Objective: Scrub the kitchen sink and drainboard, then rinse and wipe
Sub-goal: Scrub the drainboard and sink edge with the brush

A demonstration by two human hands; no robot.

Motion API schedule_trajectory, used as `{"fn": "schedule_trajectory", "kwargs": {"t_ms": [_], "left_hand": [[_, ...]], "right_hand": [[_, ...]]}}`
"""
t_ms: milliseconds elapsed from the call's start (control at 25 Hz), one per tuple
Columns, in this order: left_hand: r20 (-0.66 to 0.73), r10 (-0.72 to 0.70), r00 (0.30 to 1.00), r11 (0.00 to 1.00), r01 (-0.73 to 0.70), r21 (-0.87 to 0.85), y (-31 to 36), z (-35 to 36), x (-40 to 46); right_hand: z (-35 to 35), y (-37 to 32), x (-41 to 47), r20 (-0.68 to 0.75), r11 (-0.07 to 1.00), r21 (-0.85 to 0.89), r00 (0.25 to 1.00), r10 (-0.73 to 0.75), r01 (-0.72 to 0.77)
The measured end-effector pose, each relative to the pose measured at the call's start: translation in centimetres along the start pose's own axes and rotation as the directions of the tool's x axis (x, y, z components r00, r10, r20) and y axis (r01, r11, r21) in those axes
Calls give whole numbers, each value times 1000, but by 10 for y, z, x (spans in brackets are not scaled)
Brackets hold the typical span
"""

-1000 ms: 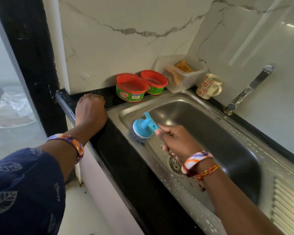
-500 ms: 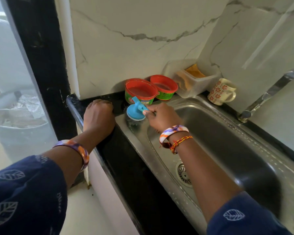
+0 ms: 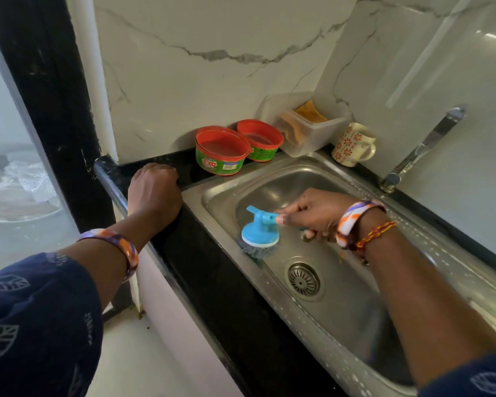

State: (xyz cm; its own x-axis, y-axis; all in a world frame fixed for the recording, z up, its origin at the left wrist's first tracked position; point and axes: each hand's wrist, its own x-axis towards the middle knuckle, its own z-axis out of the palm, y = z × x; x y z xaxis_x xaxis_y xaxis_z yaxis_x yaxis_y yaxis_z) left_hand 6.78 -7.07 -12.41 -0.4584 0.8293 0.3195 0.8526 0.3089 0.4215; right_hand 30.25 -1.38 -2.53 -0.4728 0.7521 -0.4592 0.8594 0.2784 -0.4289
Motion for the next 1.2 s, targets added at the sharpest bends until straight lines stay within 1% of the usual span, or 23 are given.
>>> {"fn": "schedule_trajectory", "kwargs": {"t_ms": [40,80,160,200,320,400,440,480,520,560,600,640,680,720,760,840,880,920,960,1000,1080,1160,1200], "left_hand": [[-1,3,1000,1000,-3,0,-1,0,0],[-3,6,1000,1000,-6,0,-1,1,0],[1,9,1000,1000,-9,21,-1,2,1],[9,3,1000,1000,-3,29,-2,4,1],[5,-31,1000,999,31,-24,-4,6,3],[-23,-59,998,992,56,-113,-7,4,-1],[-63,-34,997,988,24,-151,-10,5,-4],[-94,16,995,985,-32,-170,-10,4,-5],[-130,89,987,981,-110,-159,-8,4,-5],[-163,170,972,972,-193,-134,-1,2,2],[-183,246,952,955,-270,-120,9,-2,12],[-208,318,925,932,-345,-113,22,-8,26],[-212,395,894,899,-424,-113,35,-9,41],[-153,470,870,868,-487,-103,49,-10,56],[-48,522,852,848,-524,-78,62,-8,74],[134,517,845,848,-527,50,79,4,107],[204,505,839,840,-532,108,83,12,119],[272,510,816,817,-559,145,85,20,127],[335,525,782,783,-598,170,86,27,133],[374,541,754,750,-633,192,85,32,137],[361,574,735,713,-665,222,82,37,140],[321,597,735,715,-669,202,84,36,141],[316,606,730,712,-675,193,86,33,140]], "right_hand": [[2,-2,2,-13,1000,10,1000,-5,5],[8,-9,8,-54,999,-7,998,-45,45],[24,-32,29,-172,988,-56,973,-152,144],[30,-45,39,-223,985,-71,959,-172,160],[41,-55,56,-360,994,-84,928,-95,70],[47,-36,42,-451,997,-78,892,-31,-4],[47,-24,35,-470,999,-48,882,-34,13],[44,-14,27,-472,998,47,881,-24,52],[37,-7,20,-458,971,218,889,14,97],[24,-3,21,-455,901,408,889,61,147],[9,-1,25,-453,815,546,886,94,193],[-7,-2,31,-462,762,606,881,105,227],[-21,-7,41,-473,739,625,875,104,250],[-32,-13,54,-496,737,618,863,94,275],[-40,-20,71,-508,739,611,856,92,284],[-49,-32,108,-506,768,590,856,109,251],[-53,-33,126,-513,819,536,849,122,206],[-57,-33,141,-520,896,421,847,113,140],[-63,-30,157,-522,967,249,848,91,50],[-67,-28,169,-520,996,75,850,85,-54],[-74,-30,186,-528,974,-133,845,87,-184],[-71,-33,199,-525,966,-220,851,3,-139],[-69,-30,204,-506,979,-188,862,-28,-78]]}}
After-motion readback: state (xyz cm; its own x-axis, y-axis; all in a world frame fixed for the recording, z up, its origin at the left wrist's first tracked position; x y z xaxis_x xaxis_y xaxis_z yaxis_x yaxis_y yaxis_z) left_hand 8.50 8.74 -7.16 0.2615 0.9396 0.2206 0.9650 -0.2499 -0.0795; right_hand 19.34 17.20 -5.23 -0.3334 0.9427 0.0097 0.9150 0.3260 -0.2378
